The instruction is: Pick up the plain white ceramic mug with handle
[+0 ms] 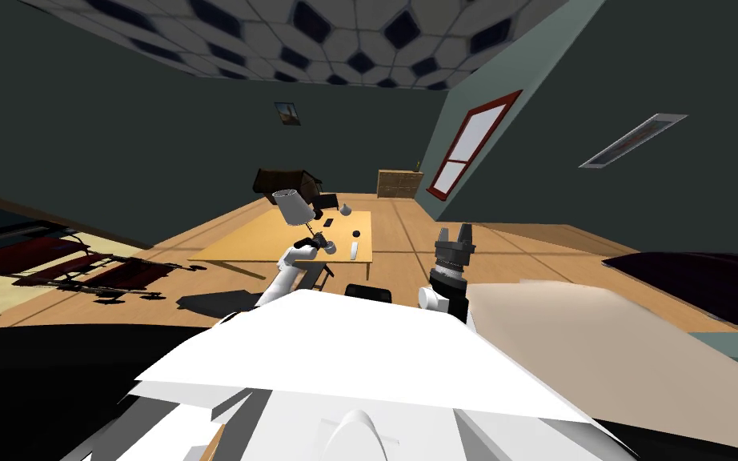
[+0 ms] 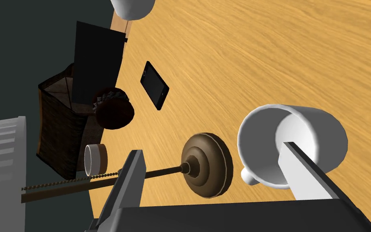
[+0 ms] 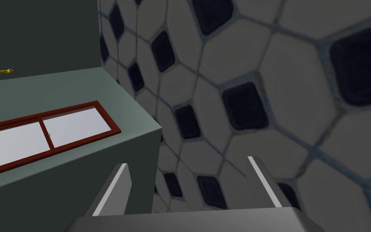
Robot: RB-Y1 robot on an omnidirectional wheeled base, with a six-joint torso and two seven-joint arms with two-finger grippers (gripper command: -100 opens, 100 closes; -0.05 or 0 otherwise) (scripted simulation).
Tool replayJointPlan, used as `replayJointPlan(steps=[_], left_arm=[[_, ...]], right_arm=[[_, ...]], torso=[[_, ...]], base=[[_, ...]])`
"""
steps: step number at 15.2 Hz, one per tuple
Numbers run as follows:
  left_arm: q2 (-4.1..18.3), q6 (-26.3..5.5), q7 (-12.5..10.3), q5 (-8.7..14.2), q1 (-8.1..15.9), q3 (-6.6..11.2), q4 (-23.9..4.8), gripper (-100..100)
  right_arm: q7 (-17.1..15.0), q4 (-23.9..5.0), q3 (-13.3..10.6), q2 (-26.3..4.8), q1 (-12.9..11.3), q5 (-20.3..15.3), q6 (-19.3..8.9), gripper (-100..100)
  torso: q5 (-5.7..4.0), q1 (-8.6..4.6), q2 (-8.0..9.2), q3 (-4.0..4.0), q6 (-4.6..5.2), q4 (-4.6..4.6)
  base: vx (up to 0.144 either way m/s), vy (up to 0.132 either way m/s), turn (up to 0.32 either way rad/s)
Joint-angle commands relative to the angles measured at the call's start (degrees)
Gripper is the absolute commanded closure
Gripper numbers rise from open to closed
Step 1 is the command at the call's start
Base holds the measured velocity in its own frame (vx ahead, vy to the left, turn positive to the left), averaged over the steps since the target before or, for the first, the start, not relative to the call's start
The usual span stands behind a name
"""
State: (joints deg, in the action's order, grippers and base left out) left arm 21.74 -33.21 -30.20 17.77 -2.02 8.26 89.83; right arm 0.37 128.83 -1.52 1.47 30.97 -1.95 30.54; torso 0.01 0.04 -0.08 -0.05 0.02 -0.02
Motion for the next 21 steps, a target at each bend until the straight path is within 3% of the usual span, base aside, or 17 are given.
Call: replayJointPlan(steps=[1,2,3,5,6,8,9,11,12,16,17,18,21], left_arm=[[0.4,-2.9,-1.2,0.8,1.3,0.17,-2.6,-100],[0.4,-3.5,-1.2,0.8,1.3,0.17,-2.6,-100],[0.8,-5.3,-2.5,1.8,2.8,0.42,-4.5,-100],[0.8,-6.6,-2.5,1.8,2.8,0.42,-5.0,-100],[1.2,-8.5,-3.8,2.8,4.2,0.66,-7.4,-100],[1.2,-9.6,-3.8,2.8,4.2,0.66,-7.4,-100],[1.6,-11.4,-5.0,3.7,5.6,0.91,-9.8,-100],[1.6,-12.5,-5.0,3.7,5.6,0.91,-9.8,-100],[1.9,-14.8,-6.3,4.6,7.0,1.15,-12.0,-100],[2.3,-18.1,-7.4,5.4,8.3,1.39,-14.3,-100],[2.6,-20.7,-8.5,6.2,9.5,1.62,-16.0,-100],[2.6,-20.7,-8.5,6.2,9.5,1.62,-16.4,-100],[3.1,-24.6,-10.6,7.7,11.8,2.06,-20.3,-100]], right_arm=[[0.0,0.0,0.0,0.0,0.0,0.0,0.0,0],[0.0,0.0,0.0,0.0,0.0,0.0,0.0,0],[0.0,0.0,0.0,0.0,0.0,0.0,0.0,0],[0.0,0.0,0.0,0.0,0.0,0.0,0.0,0],[0.0,0.0,0.0,0.0,0.0,0.0,0.0,0],[0.0,0.0,0.0,0.0,0.0,0.0,0.0,0],[0.0,0.0,0.0,0.0,0.0,0.0,0.0,0],[0.0,0.0,0.0,0.0,0.0,0.0,0.0,0],[0.0,0.0,0.0,0.0,0.0,0.0,0.0,0],[0.0,0.0,0.0,0.0,0.0,0.0,0.0,0],[0.0,0.0,0.0,0.0,0.0,0.0,0.0,0],[0.0,0.0,0.0,0.0,0.0,0.0,0.0,0],[0.0,0.0,0.0,0.0,0.0,0.0,0.0,0]], torso=[[0.00,0.00,0.00,0.00,0.00,0.00],[0.00,0.00,0.00,0.00,-0.01,0.00],[0.00,0.00,0.01,0.01,-0.03,0.00],[0.00,0.01,0.00,0.00,-0.02,0.00],[0.00,0.00,0.02,0.01,-0.04,0.00],[0.00,0.00,0.00,0.00,-0.02,0.00],[0.00,0.00,0.01,0.01,-0.03,0.00],[0.00,0.01,0.02,0.01,-0.02,0.00],[0.00,0.00,0.02,0.01,-0.03,0.00],[0.00,0.02,-0.01,-0.01,-0.02,0.00],[0.00,0.02,0.00,0.00,-0.04,0.00],[0.00,0.02,-0.01,0.00,-0.02,0.00],[0.01,0.05,-0.01,-0.01,-0.03,-0.01]], base=[[0.011,0.014,-0.093],[0.008,0.010,-0.030],[0.009,0.010,-0.068],[0.010,0.012,-0.054],[0.010,0.011,-0.080],[0.009,0.012,-0.053],[0.008,0.012,-0.067],[0.009,0.014,-0.053],[0.011,0.012,-0.069],[0.014,0.016,-0.069],[0.012,0.017,-0.055],[0.015,0.018,-0.066],[0.014,0.027,-0.082]])
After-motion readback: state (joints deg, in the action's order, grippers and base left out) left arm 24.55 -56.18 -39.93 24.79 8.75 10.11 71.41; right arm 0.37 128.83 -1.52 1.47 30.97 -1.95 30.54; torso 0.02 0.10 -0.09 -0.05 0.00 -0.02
